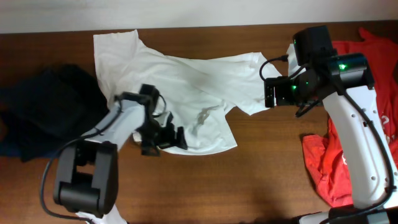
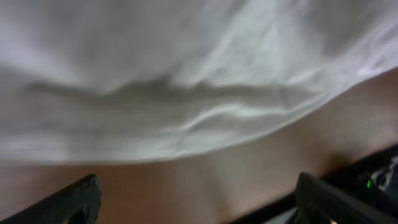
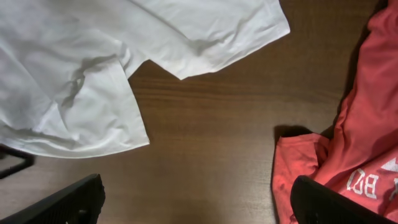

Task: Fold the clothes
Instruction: 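Spread the white T-shirt flat on the table center with both grippers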

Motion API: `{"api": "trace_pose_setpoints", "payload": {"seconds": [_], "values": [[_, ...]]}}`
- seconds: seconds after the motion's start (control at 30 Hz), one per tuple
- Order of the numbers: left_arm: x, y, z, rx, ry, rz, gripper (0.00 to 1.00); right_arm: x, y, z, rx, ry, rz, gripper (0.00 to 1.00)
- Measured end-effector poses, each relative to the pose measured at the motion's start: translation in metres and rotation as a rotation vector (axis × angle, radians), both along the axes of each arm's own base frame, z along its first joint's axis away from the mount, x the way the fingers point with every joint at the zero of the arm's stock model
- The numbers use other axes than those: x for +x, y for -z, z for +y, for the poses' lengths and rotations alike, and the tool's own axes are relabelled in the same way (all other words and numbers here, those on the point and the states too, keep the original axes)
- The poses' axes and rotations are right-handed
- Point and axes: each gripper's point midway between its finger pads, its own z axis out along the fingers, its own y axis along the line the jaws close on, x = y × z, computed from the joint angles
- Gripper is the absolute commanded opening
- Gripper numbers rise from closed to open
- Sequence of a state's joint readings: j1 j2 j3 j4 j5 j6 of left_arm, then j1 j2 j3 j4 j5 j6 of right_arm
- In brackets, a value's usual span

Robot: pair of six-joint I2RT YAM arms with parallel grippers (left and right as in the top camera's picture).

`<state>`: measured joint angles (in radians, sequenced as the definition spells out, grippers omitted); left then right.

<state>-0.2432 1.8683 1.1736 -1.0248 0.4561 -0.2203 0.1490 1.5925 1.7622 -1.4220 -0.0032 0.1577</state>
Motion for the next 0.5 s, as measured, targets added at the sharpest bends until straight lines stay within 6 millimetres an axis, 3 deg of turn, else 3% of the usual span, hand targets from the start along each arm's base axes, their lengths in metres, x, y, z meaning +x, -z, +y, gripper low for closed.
{"api": "trace_pose_setpoints", "payload": {"seconds": [0.13, 0.23, 0.33, 0.37, 0.47, 0.5], "values": [[0.003, 0.015, -0.041, -0.011, -0.099, -0.033, 0.99, -0.002, 0.001, 0.0, -0.001, 0.0, 0.007, 0.99], [0.009, 0.015, -0.056, -0.005, -0.199, -0.024, 0.99, -0.002, 0.001, 0.0, -0.002, 0.0, 0.009, 0.99], [0.012, 0.017, -0.056, 0.044, -0.298, -0.008, 0.89, -0.002, 0.001, 0.0, -0.002, 0.0, 0.01, 0.99], [0.013, 0.019, -0.054, 0.073, -0.339, -0.007, 0.75, -0.002, 0.001, 0.0, -0.002, 0.0, 0.011, 0.99], [0.024, 0.024, -0.051, 0.116, -0.437, -0.033, 0.63, -0.003, 0.001, 0.0, -0.003, -0.004, 0.012, 0.99], [0.026, 0.024, -0.051, 0.12, -0.456, -0.037, 0.52, -0.004, 0.001, -0.001, -0.004, -0.004, 0.015, 0.99]]}}
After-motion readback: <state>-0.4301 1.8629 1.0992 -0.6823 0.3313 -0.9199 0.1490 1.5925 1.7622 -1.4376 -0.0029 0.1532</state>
